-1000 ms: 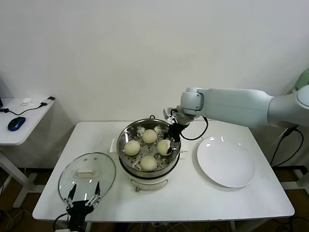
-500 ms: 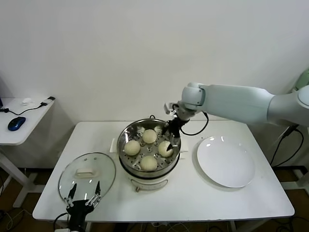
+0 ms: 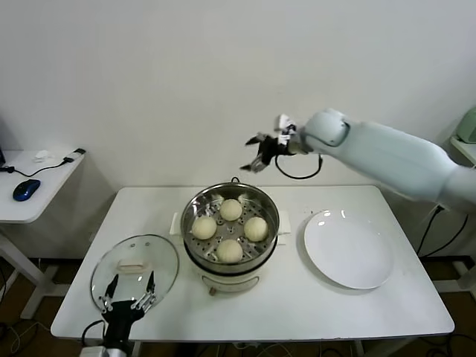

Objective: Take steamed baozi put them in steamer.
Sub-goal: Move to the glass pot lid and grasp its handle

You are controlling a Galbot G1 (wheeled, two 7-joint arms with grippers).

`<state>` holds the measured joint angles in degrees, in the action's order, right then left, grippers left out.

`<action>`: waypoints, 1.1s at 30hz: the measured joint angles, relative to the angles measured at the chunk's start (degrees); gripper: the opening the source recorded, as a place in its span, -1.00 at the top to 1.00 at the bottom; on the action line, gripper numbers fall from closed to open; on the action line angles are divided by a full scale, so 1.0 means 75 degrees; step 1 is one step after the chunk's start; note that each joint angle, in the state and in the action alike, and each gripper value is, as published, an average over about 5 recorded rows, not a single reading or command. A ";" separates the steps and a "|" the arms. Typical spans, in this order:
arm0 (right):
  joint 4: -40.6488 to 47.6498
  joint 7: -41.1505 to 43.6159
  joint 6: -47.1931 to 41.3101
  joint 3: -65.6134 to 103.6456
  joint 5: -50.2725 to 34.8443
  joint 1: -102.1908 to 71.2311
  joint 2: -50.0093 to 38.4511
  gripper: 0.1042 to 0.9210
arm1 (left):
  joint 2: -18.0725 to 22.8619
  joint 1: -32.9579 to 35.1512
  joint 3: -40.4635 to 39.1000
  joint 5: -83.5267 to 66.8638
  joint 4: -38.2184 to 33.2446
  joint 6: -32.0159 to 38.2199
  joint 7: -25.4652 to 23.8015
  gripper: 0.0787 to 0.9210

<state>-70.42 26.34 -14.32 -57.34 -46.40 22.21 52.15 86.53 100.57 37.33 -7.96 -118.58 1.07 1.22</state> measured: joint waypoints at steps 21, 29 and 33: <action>-0.1632 -0.2251 0.2259 0.9699 0.2131 -0.9756 -0.0317 -0.76 | -0.0547 -0.0824 0.0330 0.0658 0.0761 0.0866 -0.0168 -0.77; -0.1630 -0.2283 0.3549 1.1135 0.2785 -1.2119 0.0854 -0.76 | -0.0888 -0.0890 0.0446 0.2377 0.1163 0.1385 0.0648 -0.77; -0.1663 -0.2343 0.3975 1.1501 0.3051 -1.2725 0.1384 -0.76 | -0.1088 -0.0884 0.0539 0.3858 0.1471 0.1553 0.1240 -0.77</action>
<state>-82.89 8.77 15.50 28.92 -23.52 -73.23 62.53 78.37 93.94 41.37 20.97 -107.55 12.71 10.52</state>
